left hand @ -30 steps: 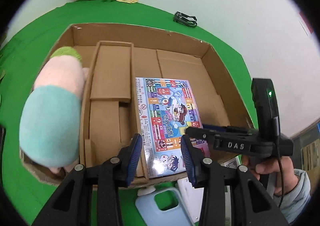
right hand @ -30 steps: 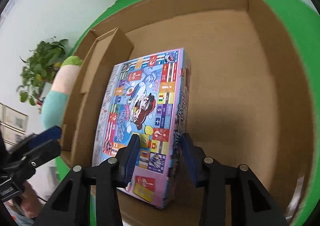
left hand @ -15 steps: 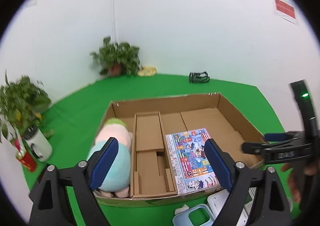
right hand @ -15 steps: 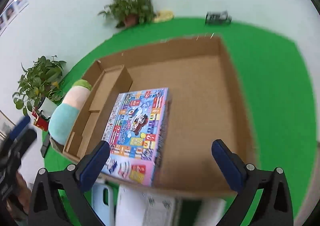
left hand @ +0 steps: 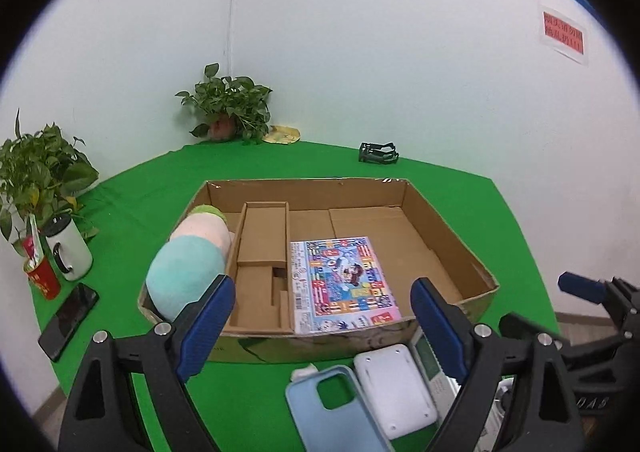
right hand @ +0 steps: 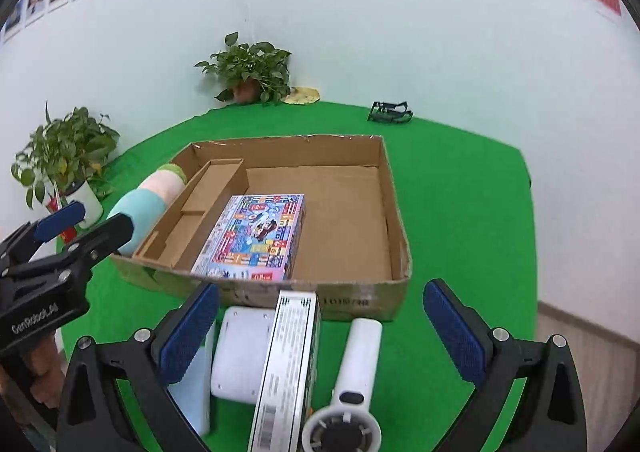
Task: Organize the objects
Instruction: 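Move the right gripper toward the long white barcode box on the table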
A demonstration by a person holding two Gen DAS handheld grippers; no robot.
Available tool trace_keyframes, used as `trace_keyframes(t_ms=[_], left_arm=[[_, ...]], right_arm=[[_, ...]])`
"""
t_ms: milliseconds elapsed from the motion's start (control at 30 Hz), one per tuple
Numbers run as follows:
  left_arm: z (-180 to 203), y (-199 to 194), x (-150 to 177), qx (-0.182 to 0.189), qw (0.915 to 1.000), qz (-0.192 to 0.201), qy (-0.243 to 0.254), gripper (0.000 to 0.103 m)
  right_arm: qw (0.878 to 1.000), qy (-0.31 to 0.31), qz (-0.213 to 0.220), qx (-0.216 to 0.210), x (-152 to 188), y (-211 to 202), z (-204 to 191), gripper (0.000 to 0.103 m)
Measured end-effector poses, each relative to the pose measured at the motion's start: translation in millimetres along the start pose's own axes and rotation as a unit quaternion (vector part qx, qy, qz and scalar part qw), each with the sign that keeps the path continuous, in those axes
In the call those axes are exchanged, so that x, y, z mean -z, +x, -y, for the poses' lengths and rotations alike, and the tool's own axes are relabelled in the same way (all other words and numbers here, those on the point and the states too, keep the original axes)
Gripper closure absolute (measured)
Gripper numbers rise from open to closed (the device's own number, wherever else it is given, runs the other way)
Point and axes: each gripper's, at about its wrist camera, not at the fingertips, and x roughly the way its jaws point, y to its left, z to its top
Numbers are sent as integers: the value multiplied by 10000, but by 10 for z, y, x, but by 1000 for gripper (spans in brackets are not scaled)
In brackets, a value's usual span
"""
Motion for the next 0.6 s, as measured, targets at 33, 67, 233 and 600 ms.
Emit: trace_keyframes(t_ms=[33, 67, 233, 600], left_arm=[[29, -4, 20, 54, 10000, -59, 38, 14], [64, -17, 37, 69, 9999, -95, 74, 14], [155, -60, 120, 437, 9985, -297, 136, 15], [140, -62, 273, 676, 9950, -729, 57, 95]], right_arm=[[10000, -40, -15, 13, 34, -43, -4, 1], [9999, -89, -49, 26, 68, -76, -24, 1], [9996, -257, -125, 2, 210, -169, -72, 2], [9994, -288, -171, -116, 361, -169, -75, 53]])
